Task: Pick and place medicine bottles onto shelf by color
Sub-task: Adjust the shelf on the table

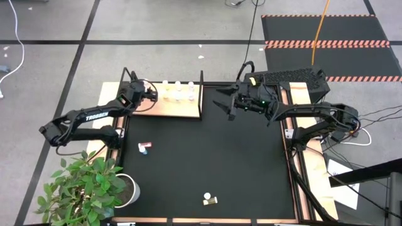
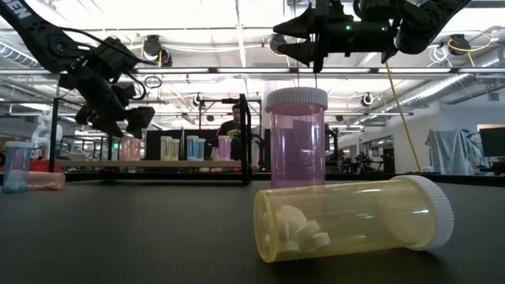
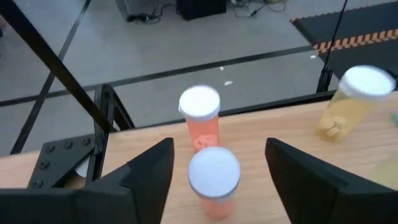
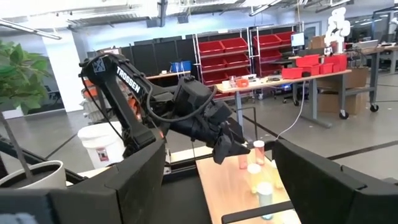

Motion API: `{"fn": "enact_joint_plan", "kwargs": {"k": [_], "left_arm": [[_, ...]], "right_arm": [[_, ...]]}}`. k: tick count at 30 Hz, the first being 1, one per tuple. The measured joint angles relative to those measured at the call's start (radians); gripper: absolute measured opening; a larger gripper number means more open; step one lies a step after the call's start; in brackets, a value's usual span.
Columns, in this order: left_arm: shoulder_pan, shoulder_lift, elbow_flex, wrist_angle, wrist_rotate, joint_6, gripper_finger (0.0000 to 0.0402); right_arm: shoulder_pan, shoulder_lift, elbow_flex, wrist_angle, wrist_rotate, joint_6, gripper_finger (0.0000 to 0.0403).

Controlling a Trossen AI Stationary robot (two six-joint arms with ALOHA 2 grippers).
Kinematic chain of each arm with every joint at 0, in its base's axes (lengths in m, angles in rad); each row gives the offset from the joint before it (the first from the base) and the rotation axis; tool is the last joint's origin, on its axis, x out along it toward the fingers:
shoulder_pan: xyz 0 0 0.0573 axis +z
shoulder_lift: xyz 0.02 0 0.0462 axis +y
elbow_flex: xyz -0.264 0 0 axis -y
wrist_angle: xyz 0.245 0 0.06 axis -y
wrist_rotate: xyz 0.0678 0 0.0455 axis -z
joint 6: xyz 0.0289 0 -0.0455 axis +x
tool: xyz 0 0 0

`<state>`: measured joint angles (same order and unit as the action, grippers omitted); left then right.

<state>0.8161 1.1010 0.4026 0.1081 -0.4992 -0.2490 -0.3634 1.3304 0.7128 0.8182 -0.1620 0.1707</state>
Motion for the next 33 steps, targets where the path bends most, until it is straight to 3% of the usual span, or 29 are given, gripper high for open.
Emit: {"fn": "enact_joint_plan", "kwargs": {"k": [9, 16, 20, 23, 28, 33], "left_arm": [[-0.031, -0.144, 0.001, -0.002, 0.0, 0.071, 0.0294], [-0.076, -0.21, 0.089, -0.04, 0.0, 0.204, 0.0296], [-0.107, -0.211, 0.186, -0.065, 0.0, 0.278, 0.0297], [-0.134, -0.204, 0.282, -0.109, 0.0, 0.323, 0.0297], [-0.194, -0.187, 0.437, -0.194, 0.0, 0.364, 0.0296], [-0.272, -0.156, 0.521, -0.27, 0.0, 0.414, 0.0296]], "right_arm": [[0.012, -0.047, 0.0, -0.078, 0.002, -0.006, 0.0293], [0.087, -0.152, 0.0, -0.452, 0.0, -0.126, 0.0289], [0.154, -0.125, -0.021, -0.608, 0.0, -0.156, 0.0278], [0.185, -0.052, -0.056, -0.558, 0.0, -0.158, 0.0269], [0.195, 0.144, -0.063, -0.325, -0.013, -0.13, 0.0255], [0.196, 0.359, -0.028, -0.118, -0.053, -0.062, 0.0254]]}}
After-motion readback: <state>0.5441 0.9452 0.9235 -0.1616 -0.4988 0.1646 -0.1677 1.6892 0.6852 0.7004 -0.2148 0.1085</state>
